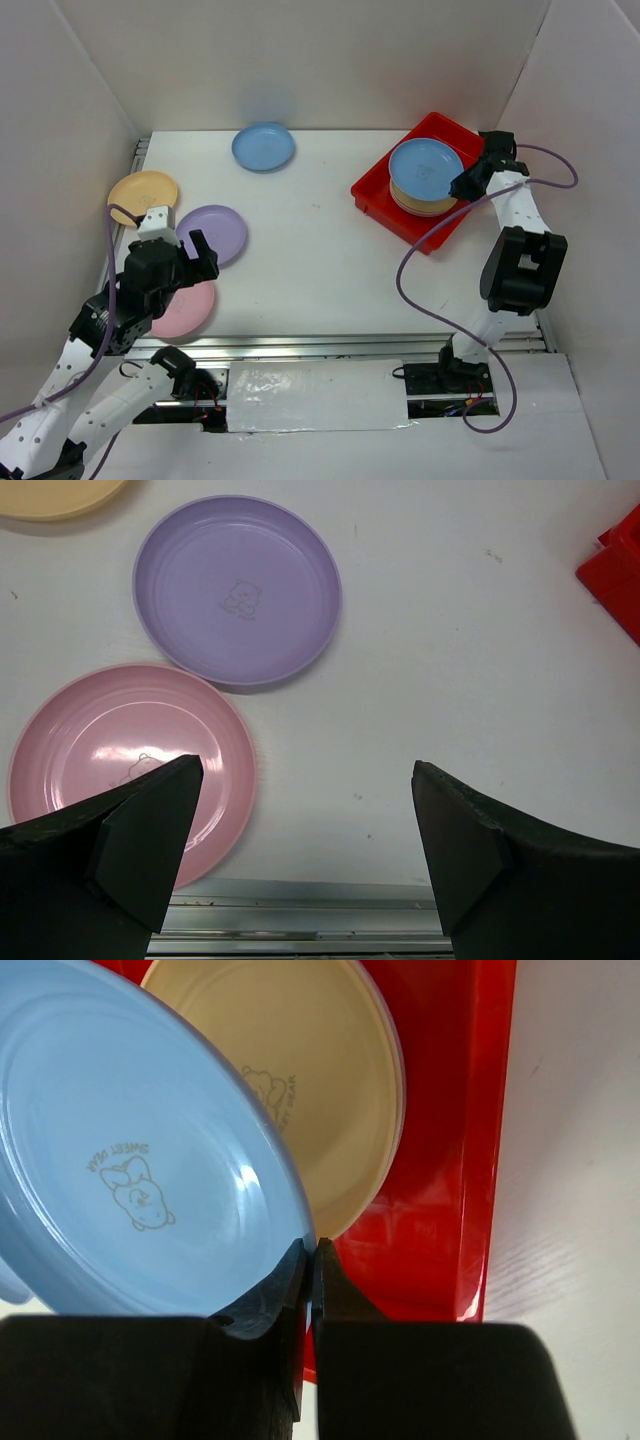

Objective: Place the plates into the plastic bin on the countertop

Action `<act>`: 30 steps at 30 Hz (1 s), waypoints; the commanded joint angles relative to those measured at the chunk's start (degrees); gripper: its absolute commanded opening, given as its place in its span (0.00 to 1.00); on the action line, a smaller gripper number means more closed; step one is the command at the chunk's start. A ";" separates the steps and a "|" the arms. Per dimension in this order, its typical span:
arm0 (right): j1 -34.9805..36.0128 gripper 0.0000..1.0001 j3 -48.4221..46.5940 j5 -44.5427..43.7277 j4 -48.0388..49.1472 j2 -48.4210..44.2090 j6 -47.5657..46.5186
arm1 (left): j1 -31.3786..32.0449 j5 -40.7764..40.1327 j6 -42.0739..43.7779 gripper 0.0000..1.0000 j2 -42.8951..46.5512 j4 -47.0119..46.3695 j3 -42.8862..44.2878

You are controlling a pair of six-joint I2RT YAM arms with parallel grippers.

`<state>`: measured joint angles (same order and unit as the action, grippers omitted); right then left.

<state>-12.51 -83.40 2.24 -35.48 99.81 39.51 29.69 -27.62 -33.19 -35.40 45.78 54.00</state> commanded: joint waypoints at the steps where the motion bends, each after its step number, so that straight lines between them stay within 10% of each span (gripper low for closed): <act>1: -1.11 0.00 -4.48 1.36 1.74 1.87 -0.39 | -0.07 0.19 0.76 0.99 -0.72 -2.19 0.32; 3: -1.11 0.05 -6.24 1.19 0.07 3.11 -0.75 | -0.07 0.28 0.67 0.99 -1.08 -2.01 0.32; 5: -1.11 0.49 -6.69 1.19 -0.89 2.15 -0.40 | -0.07 0.19 0.67 0.99 -1.08 -2.01 0.41; 8: 0.64 0.77 -4.25 -1.70 -0.11 -4.85 0.83 | -0.07 0.02 0.67 0.99 -0.90 -2.01 0.32; 10: 2.40 0.79 -3.27 -2.06 1.03 -9.44 0.84 | -0.07 0.02 0.67 0.99 -0.99 -2.01 0.32; 11: 3.54 1.00 -3.18 -3.80 1.47 -13.55 0.66 | -0.07 -0.16 0.41 0.99 -1.16 -1.92 0.41; 21: 31.03 1.00 3.84 10.58 11.99 -13.78 -3.65 | -0.07 -10.67 -5.03 0.99 -3.71 3.08 2.86; 30: 54.43 0.96 -16.96 0.83 13.33 17.50 0.30 | -0.16 -17.65 -10.84 0.99 1.03 7.40 3.31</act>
<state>38.41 -93.12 5.19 -22.39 114.61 38.22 29.69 -40.66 -41.19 -36.64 52.51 55.29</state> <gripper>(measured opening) 0.962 0.993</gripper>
